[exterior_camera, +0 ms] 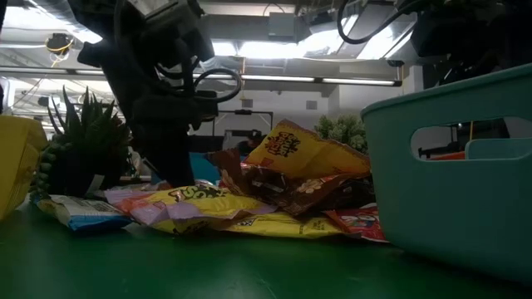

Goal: Sort candy
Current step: Put the white chocolate into the blue bin

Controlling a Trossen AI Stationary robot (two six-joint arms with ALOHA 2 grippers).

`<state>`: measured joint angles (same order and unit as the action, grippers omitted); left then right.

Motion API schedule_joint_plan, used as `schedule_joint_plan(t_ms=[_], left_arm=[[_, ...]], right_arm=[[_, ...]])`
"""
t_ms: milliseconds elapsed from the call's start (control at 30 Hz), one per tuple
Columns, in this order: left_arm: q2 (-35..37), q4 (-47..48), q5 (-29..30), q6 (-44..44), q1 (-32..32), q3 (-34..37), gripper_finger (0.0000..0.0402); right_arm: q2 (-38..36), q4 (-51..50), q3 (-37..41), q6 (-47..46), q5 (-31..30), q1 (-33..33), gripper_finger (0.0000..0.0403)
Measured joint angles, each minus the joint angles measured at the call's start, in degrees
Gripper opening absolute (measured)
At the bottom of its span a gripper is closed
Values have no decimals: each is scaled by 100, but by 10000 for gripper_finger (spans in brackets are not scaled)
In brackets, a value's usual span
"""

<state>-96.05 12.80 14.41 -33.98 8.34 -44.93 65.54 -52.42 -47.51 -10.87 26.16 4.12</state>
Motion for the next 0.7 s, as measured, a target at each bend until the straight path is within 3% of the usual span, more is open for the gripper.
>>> schedule_joint_plan(t_ms=[700], left_arm=[[-13, 269, -80, 204, 0, -803, 116]], right_arm=[[0, -2, 0, -1, 1, 0, 193]])
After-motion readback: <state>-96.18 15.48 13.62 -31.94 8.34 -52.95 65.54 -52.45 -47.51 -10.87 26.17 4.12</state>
